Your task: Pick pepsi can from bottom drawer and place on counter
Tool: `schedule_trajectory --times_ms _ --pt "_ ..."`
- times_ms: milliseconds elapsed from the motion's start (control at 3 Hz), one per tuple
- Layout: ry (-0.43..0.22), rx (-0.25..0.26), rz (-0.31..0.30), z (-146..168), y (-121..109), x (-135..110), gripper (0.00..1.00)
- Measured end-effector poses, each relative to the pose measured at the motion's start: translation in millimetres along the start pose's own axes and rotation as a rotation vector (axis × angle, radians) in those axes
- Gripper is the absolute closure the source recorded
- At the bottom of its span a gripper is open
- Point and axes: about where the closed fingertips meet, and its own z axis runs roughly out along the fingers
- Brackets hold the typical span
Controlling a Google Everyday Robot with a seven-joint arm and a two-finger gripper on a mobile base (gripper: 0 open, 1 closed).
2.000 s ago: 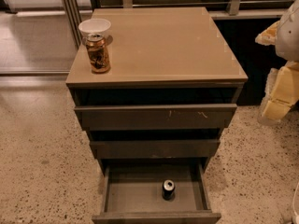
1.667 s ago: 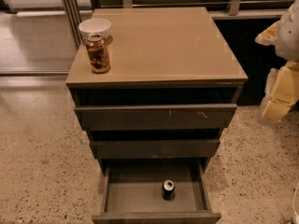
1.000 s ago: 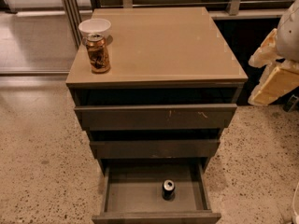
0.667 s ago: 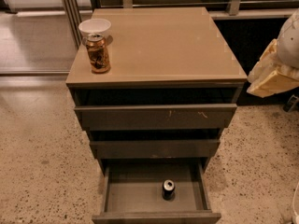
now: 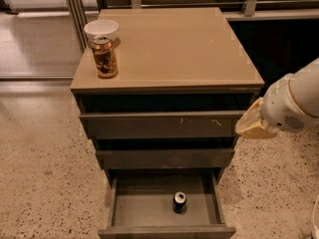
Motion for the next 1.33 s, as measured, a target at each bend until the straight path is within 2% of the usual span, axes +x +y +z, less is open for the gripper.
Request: schedule_trajectory --times_ms 333,667,1000,1333 --pt "-0.009 -0.083 0.040 106 20 26 1.00" --pt "0.035 -0.175 0.075 221 39 61 1.00" --pt "0.073 -0.230 0.102 290 51 86 1.00" --pt "0.100 -0.265 0.126 331 60 102 1.00"
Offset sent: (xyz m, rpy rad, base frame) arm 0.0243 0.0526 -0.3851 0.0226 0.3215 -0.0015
